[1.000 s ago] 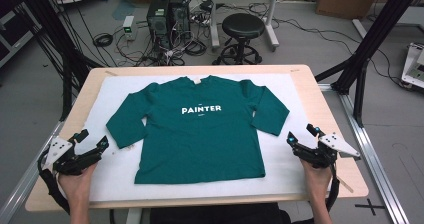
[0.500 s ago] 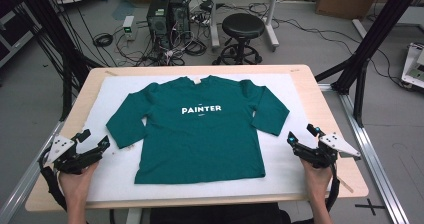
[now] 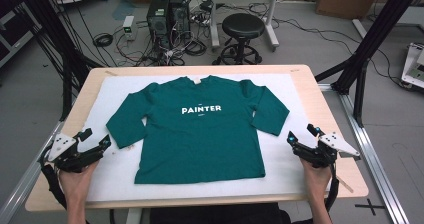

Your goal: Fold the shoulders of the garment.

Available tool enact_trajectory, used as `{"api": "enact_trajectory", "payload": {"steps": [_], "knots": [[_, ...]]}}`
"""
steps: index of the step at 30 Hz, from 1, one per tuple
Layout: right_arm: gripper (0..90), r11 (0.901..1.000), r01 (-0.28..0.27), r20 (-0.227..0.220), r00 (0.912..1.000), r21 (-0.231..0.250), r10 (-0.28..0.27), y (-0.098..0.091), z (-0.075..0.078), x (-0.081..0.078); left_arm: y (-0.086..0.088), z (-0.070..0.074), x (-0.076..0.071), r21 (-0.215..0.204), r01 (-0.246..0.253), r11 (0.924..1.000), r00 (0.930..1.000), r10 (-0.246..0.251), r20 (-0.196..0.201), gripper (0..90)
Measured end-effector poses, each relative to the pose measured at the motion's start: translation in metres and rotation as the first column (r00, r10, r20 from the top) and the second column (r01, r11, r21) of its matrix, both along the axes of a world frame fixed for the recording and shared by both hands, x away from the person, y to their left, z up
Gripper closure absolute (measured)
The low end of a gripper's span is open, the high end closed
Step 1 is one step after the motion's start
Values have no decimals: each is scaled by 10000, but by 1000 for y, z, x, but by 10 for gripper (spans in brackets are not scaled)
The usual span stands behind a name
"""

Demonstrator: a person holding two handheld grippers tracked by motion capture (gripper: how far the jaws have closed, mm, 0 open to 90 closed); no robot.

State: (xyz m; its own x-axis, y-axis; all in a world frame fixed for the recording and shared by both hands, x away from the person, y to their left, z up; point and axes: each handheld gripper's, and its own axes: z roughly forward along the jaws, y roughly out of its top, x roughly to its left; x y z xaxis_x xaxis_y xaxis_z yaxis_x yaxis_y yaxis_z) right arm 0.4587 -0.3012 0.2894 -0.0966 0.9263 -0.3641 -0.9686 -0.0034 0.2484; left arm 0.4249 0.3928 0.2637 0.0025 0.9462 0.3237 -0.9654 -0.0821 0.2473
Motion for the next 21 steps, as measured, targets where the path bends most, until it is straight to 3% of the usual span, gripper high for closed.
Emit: {"api": "enact_trajectory", "payload": {"steps": [6, 13, 16, 21], "knots": [[202, 9999, -18, -20, 10000, 108, 19, 0, 0, 0, -5, 7, -27, 205, 129, 9997, 9999, -128, -38, 283], [202, 9999, 27, -53, 10000, 117, -27, 0, 0, 0, -17, 24, -58, 616, -556, 9965, 9972, 585, -463, 287], [202, 9999, -22, -84, 10000, 102, 23, 0, 1, 0, -24, 30, -61, 868, -909, 9921, 9938, 959, -563, 286], [202, 9999, 0, -128, 9999, 129, 2, 0, 1, 0, -33, 38, -53, 708, -1197, 9903, 9882, 1257, -880, 270]]}}
